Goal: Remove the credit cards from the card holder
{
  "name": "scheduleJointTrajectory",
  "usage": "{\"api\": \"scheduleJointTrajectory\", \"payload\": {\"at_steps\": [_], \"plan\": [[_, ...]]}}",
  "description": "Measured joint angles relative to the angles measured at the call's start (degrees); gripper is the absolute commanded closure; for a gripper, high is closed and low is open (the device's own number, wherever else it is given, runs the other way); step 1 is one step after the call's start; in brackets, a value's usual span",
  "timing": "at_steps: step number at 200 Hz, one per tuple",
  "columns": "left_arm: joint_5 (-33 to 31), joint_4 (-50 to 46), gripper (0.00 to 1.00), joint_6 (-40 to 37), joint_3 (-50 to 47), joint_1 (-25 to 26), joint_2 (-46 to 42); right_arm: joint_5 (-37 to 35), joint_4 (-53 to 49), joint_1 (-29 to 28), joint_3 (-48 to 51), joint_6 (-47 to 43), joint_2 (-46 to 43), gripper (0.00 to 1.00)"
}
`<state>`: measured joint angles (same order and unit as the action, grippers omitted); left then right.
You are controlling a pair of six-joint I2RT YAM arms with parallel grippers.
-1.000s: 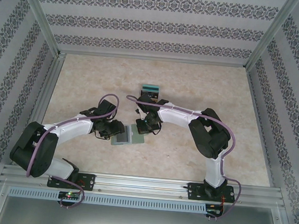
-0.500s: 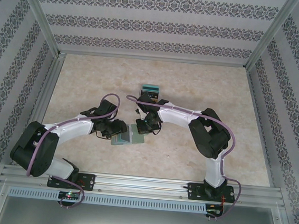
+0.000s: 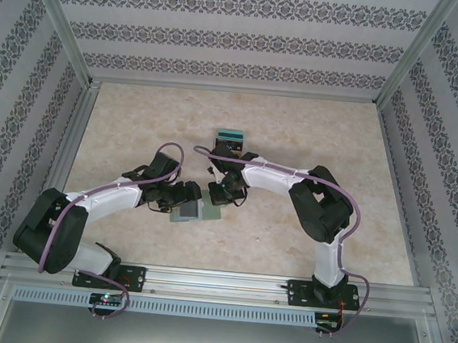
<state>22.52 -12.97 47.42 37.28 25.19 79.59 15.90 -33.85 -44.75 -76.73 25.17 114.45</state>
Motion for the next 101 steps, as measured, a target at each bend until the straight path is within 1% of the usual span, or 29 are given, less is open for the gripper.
{"api": "scheduleJointTrajectory", "payload": {"at_steps": [24,72,79,91,101], "plan": [[0.96,1.57,0.21,0.52,-0.68,0.0,0.0,0.0,0.02,0.0,0.02,0.0,0.0,0.95],[1.64,2.97,0.17,1.03,-1.07,0.0,0.0,0.0,0.02,0.0,0.04,0.02,-0.02,0.95],[1.7,3.1,0.15,1.03,-1.07,0.0,-0.02,0.0,0.04,0.0,0.04,0.02,-0.02,0.95],[1.88,3.23,0.1,1.03,-1.11,0.0,-0.04,0.0,0.04,0.0,0.04,0.02,-0.02,0.95],[2.16,3.65,0.09,1.25,-1.2,0.0,-0.13,0.0,0.09,0.0,0.11,0.04,-0.02,0.95]]}}
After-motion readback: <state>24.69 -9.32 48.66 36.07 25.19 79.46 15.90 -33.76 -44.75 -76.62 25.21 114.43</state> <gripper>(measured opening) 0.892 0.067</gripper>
